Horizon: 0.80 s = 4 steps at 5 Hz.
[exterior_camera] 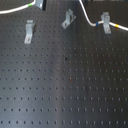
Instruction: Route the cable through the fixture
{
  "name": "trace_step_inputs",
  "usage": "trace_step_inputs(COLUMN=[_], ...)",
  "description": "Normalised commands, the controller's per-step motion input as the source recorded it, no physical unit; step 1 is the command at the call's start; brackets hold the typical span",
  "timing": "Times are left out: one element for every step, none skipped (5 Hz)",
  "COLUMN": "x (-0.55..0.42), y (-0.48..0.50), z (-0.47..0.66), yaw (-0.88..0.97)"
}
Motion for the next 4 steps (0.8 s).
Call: trace_step_inputs(x=[-0.238,-0.186,-0.145,-0.364], y=[-0.041,-0.035,-0.104,-0.404], z=[0.38,0.35,0.39,0.38], yaw=[0.49,0.49,0.49,0.09])
